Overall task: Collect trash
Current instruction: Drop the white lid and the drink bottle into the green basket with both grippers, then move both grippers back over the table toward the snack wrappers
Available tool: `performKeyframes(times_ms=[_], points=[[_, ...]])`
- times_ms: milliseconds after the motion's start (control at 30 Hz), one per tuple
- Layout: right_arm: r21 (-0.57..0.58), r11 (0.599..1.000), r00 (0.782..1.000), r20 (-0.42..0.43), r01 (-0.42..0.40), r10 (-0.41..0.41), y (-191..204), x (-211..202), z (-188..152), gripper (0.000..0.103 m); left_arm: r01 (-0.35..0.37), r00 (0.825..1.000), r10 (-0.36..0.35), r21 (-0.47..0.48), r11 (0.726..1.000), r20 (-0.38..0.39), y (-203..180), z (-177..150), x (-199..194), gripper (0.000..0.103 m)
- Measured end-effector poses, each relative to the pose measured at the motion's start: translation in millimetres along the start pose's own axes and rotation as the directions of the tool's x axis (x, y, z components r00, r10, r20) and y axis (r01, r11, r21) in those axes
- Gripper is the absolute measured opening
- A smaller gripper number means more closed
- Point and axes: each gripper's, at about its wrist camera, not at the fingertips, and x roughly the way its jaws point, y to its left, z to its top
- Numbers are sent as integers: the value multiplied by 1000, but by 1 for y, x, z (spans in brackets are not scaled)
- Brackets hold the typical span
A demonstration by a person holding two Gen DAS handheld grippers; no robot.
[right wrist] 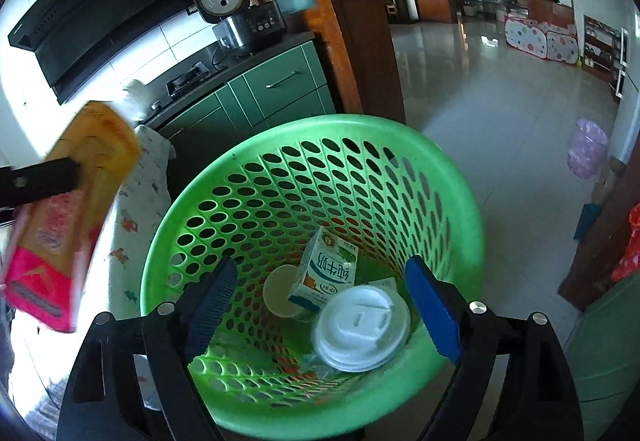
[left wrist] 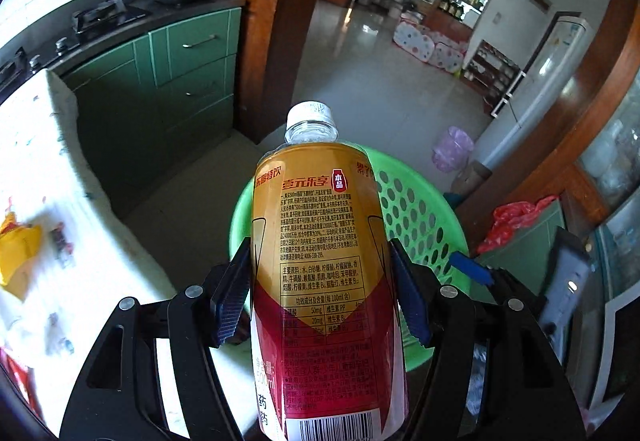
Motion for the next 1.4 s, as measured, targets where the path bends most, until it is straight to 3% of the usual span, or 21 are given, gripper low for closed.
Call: performKeyframes(times_ms=[433, 600, 767, 900, 1200, 1400], points=[[-52, 998, 998, 57, -29, 32, 7, -30, -19, 83, -14, 999, 15, 24, 1000, -42, -18, -10, 43, 66], [-46, 998, 998, 52, -32, 34, 8, -29, -21, 83, -4, 1000, 5, 25, 1000, -13, -21, -12, 35, 76], [-46, 998, 998, 48, -42, 44, 11, -32, -23, 83, -23, 1000, 22, 43, 999, 18, -18, -16, 13, 76], [-59, 997, 997, 48, -57, 59, 21, -37, -25, 83, -79, 996, 78, 38, 996, 35, -3, -25, -16, 76], [-116, 982, 987, 31, -150, 155, 71, -42, -22, 83, -251, 965, 252, -21, 968, 73, 58, -59, -90, 76], [-197, 956, 975, -2, -218, 222, 124, -37, -17, 83, -378, 920, 384, -83, 922, 81, 116, -85, -137, 80]])
